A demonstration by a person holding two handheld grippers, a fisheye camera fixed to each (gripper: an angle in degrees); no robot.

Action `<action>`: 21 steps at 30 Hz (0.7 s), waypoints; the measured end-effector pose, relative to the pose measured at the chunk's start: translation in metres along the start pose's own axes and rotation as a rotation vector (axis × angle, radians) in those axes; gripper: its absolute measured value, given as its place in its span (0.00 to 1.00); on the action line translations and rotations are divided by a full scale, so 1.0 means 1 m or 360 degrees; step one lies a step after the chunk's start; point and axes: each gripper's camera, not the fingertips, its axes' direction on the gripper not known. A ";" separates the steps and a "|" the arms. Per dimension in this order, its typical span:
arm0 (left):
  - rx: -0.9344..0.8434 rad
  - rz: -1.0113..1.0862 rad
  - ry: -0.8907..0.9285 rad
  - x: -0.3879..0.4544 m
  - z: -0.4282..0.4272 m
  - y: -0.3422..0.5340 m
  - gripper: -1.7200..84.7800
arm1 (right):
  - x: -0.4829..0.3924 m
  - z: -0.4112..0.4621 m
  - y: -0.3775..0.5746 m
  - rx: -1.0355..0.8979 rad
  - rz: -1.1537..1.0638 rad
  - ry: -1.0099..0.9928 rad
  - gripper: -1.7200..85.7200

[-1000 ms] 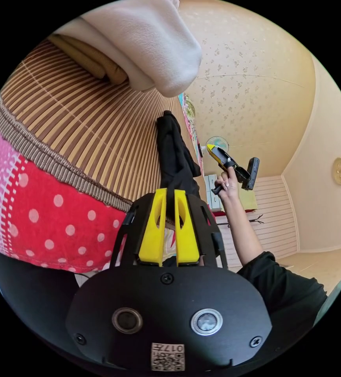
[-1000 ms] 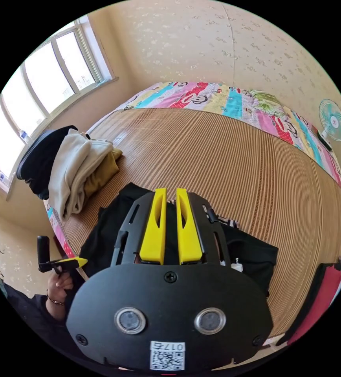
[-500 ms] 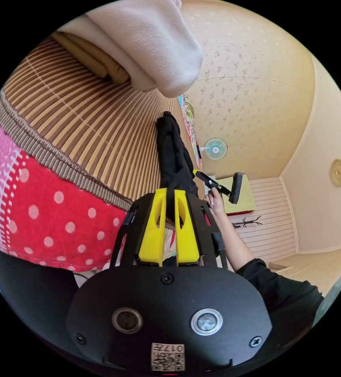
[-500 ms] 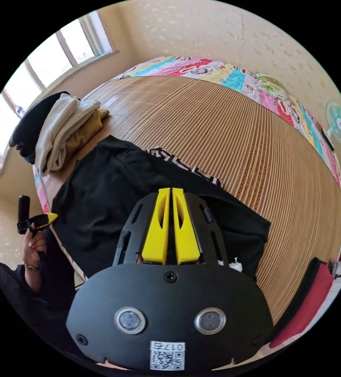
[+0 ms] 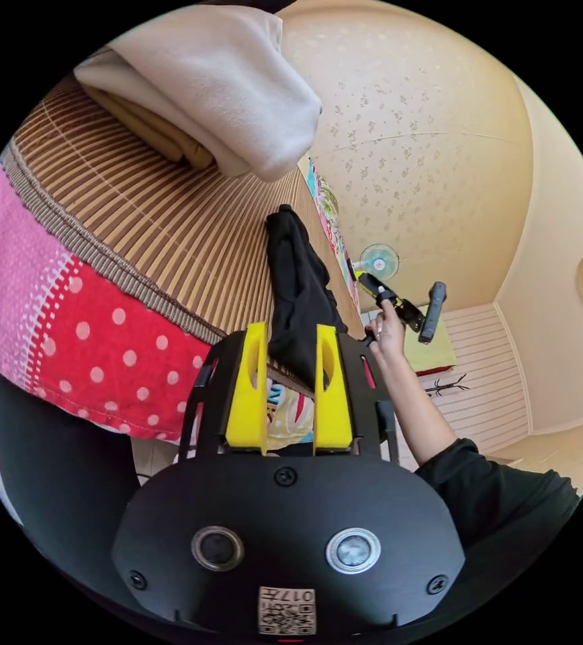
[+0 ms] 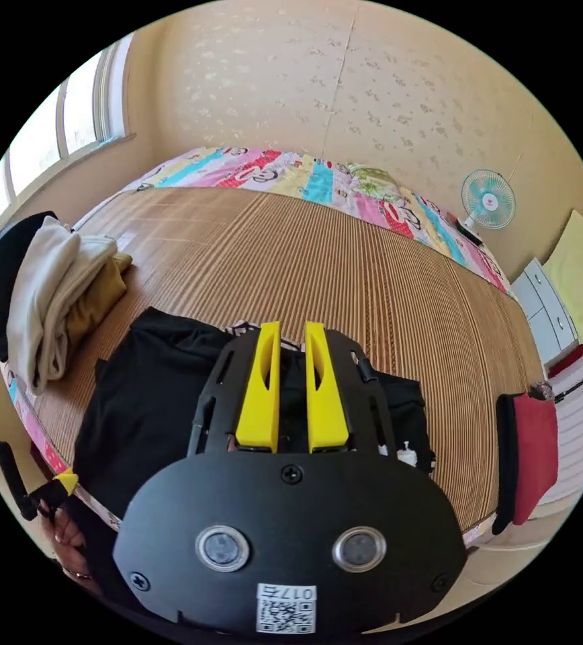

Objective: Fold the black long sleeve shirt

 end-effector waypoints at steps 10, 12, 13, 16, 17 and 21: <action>-0.0066 0.0254 0.0104 0.021 0.029 0.015 0.07 | -0.204 -0.026 -0.054 -0.0996 -0.0851 -0.0576 0.21; -0.0057 0.0283 0.0099 0.025 0.033 0.019 0.07 | -0.233 -0.010 -0.054 -0.1149 -0.0955 -0.0426 0.22; -0.0053 0.0284 0.0095 0.026 0.034 0.020 0.07 | -0.249 -0.001 -0.053 -0.1189 -0.1019 -0.0271 0.22; -0.0012 0.0322 0.0101 0.028 0.033 0.026 0.07 | -0.275 0.009 -0.051 -0.1234 -0.1160 0.0011 0.19; -0.0008 0.0355 0.0134 0.029 0.032 0.028 0.07 | -0.279 0.001 -0.055 -0.1234 -0.1204 0.0056 0.13; 0.0045 0.0461 0.0283 0.032 0.024 0.028 0.11 | -0.260 -0.026 -0.067 -0.1135 -0.1317 0.0175 0.08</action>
